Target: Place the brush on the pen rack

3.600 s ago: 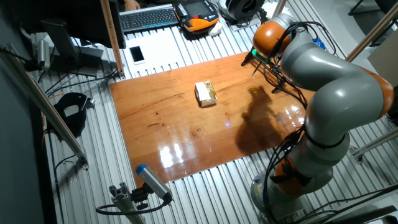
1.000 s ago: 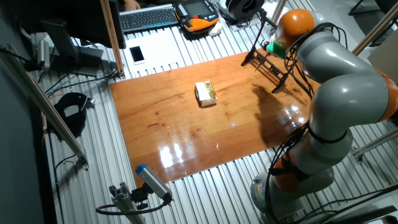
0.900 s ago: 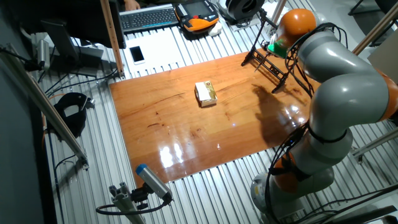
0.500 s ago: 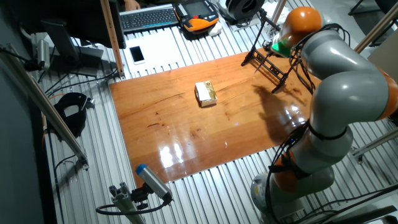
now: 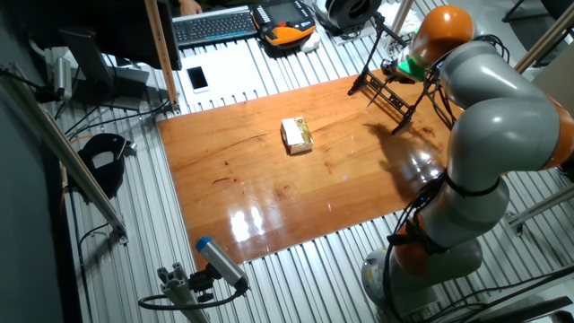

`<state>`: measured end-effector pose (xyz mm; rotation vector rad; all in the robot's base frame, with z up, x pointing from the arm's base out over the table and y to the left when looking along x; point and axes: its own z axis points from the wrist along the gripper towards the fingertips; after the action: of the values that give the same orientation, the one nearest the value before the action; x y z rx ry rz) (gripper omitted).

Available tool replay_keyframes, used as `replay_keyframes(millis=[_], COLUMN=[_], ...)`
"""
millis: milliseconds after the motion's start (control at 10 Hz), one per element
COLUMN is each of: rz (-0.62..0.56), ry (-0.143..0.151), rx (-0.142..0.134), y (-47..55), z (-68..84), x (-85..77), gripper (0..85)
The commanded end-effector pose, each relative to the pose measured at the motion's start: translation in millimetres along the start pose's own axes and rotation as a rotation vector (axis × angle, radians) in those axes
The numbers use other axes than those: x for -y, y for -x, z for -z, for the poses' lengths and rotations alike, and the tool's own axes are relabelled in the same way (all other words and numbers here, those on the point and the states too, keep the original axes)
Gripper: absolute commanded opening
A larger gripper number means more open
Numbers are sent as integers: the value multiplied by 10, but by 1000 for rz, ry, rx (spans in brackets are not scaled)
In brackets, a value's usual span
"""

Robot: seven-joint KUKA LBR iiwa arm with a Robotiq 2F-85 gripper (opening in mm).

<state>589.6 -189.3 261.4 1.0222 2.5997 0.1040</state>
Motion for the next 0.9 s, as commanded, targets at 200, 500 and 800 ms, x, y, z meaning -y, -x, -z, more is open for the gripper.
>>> replay_keyframes(millis=[200,500,800], rz=[12,17,20], ry=[5,4,1], rx=[-1,-6,-6], y=[39,85,106], z=[12,25,34], x=[90,108,116], gripper=[0,0,0])
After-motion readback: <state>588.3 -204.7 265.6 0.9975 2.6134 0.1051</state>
